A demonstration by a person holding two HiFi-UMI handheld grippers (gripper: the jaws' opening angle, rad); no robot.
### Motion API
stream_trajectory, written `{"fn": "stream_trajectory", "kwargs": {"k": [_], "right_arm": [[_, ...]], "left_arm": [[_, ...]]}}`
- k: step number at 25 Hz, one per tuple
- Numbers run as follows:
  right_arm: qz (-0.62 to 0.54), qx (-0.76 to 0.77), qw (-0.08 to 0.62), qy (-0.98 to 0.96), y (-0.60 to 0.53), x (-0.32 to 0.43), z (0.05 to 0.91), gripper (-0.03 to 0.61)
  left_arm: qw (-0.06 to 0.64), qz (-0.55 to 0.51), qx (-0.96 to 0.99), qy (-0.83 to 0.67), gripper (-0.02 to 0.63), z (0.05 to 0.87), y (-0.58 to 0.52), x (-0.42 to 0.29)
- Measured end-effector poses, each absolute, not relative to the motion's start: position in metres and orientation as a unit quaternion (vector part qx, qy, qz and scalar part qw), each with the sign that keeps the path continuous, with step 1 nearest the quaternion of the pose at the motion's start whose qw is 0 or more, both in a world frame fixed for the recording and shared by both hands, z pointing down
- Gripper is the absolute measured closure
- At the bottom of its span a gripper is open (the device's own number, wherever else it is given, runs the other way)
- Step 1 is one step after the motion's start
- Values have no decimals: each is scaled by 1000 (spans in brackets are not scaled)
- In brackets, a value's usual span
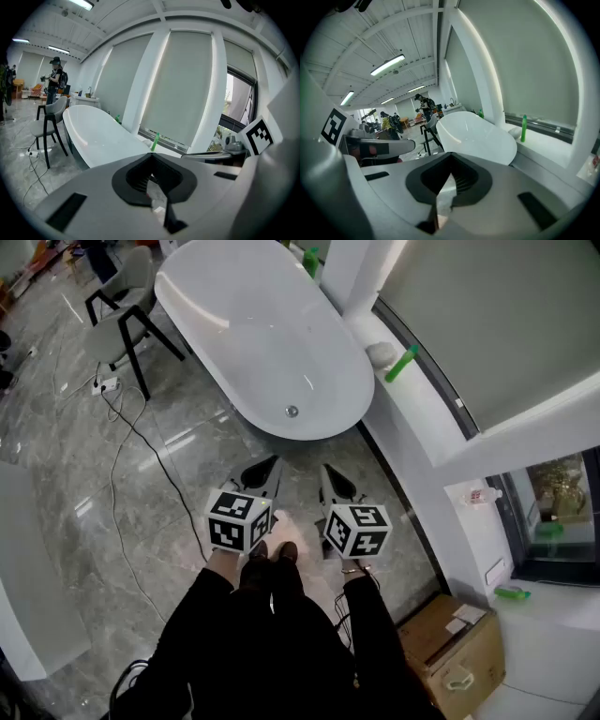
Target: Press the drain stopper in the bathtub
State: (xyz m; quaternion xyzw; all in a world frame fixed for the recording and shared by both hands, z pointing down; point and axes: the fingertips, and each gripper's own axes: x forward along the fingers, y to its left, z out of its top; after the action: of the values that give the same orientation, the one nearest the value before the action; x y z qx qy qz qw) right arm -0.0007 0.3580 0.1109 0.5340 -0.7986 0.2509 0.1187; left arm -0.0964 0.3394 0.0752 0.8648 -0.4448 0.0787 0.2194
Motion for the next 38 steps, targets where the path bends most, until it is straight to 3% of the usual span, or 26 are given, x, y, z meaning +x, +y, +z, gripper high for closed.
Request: {"fn": "stream_trajectory", "kwargs": {"k": [38], "right_arm": [[263, 526, 109, -801, 334, 30, 112, 577]], "left_arm": [[220, 107, 852, -463, 606, 85, 307, -82]]}}
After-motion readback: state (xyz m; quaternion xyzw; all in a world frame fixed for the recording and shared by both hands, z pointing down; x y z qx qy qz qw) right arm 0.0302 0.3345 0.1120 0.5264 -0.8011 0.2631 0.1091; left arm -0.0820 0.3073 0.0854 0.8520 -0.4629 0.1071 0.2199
